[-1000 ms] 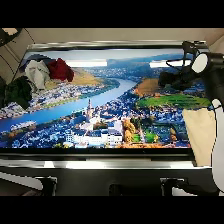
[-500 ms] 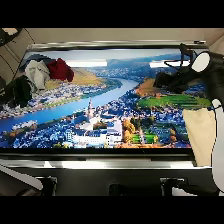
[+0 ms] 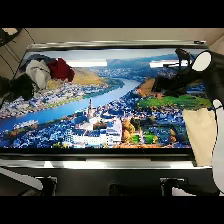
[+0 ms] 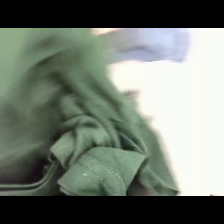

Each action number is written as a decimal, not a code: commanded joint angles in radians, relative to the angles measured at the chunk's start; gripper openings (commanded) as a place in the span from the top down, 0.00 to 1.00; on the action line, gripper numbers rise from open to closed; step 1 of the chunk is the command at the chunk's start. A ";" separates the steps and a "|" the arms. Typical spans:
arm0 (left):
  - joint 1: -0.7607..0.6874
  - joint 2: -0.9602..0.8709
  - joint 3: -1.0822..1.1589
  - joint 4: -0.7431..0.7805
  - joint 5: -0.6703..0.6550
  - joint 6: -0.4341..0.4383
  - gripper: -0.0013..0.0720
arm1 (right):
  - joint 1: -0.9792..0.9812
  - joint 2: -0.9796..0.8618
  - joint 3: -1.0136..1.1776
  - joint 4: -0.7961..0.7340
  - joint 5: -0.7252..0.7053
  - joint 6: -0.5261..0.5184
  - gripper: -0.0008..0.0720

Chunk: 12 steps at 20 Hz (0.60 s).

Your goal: Fold the shirts.

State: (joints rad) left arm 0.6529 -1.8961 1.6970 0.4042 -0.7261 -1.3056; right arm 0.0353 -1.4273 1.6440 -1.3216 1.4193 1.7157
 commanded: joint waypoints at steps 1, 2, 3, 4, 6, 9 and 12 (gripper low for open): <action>-0.032 0.264 0.013 -0.012 0.010 0.182 0.94 | 0.000 0.030 0.001 -0.048 0.037 -0.031 0.09; -0.049 0.359 0.010 -0.012 0.002 0.184 0.94 | 0.000 0.044 0.001 -0.064 0.032 -0.031 0.09; -0.072 0.454 0.010 -0.012 -0.009 0.184 0.94 | 0.000 0.061 0.001 -0.078 0.029 -0.031 0.10; -0.107 0.553 0.010 -0.012 -0.022 0.184 0.94 | 0.000 0.082 0.001 -0.084 0.030 -0.032 0.10; -0.202 0.722 0.009 -0.011 -0.054 0.184 0.94 | 0.000 0.134 0.001 -0.095 0.029 -0.034 0.10; -0.406 0.888 0.009 0.025 -0.122 0.143 0.94 | 0.000 0.225 0.001 -0.126 0.031 -0.034 0.10; -0.674 0.946 -0.004 0.193 -0.208 0.021 0.94 | 0.000 0.317 0.001 -0.147 0.050 -0.045 0.10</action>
State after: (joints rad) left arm 0.1841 -1.0431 1.7020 0.4683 -0.8539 -1.1976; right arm 0.0353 -1.1904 1.6440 -1.4399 1.4544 1.6821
